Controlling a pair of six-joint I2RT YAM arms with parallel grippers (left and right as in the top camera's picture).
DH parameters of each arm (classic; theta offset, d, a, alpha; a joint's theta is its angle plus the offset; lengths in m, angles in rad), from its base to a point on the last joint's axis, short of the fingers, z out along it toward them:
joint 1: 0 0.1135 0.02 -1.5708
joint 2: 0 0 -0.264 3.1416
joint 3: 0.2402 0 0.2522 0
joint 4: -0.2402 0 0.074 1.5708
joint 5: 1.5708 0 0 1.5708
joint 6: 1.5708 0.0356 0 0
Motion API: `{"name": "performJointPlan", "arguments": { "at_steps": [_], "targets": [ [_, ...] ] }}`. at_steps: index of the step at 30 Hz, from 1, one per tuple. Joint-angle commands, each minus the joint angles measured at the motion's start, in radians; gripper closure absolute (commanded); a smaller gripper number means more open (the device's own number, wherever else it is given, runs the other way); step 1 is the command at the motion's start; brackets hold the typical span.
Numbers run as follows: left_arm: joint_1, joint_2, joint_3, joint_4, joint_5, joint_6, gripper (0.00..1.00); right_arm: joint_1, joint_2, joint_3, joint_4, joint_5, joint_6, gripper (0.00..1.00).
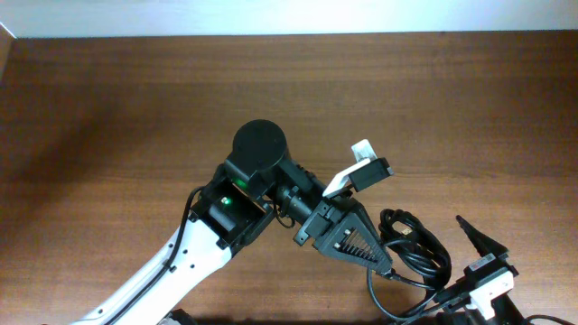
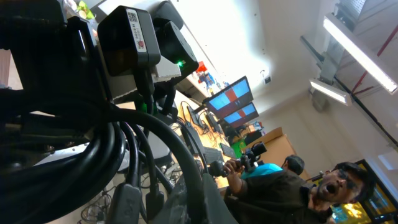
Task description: Untangle cables
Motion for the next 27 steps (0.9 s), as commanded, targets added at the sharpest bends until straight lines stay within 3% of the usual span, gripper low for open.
{"name": "performJointPlan", "arguments": {
  "at_steps": [1,3,5,7,10,12,18,21,27],
  "targets": [
    [0.001,-0.010,0.018,0.006,0.013,0.014,1.00,0.003,-0.008,-0.003,0.011,-0.002,0.016,0.28],
    [0.001,-0.010,0.019,0.006,0.013,0.014,1.00,0.003,-0.008,-0.003,0.020,-0.073,0.016,0.32],
    [0.001,-0.008,0.018,0.006,0.011,0.021,1.00,0.003,-0.008,-0.003,0.019,-0.113,0.015,0.47],
    [0.001,-0.008,0.019,0.006,0.004,0.022,1.00,0.003,-0.008,-0.003,0.019,-0.137,0.015,0.74],
    [0.001,-0.008,0.018,0.006,0.003,0.022,1.00,0.003,-0.008,-0.003,0.011,-0.148,0.015,0.78],
    [0.001,-0.008,0.018,0.006,0.004,0.021,0.89,0.003,-0.008,-0.003,-0.006,-0.142,0.015,0.80],
    [0.034,-0.008,0.018,0.005,0.013,0.002,1.00,0.003,-0.008,-0.003,-0.163,0.033,0.024,0.87],
    [0.080,-0.008,0.018,0.005,0.013,0.003,1.00,0.003,-0.008,-0.003,-0.211,0.139,0.065,0.87],
    [0.218,-0.008,0.018,0.005,0.012,0.179,1.00,0.003,-0.008,-0.003,-0.211,0.165,0.065,0.86]
  ]
}}
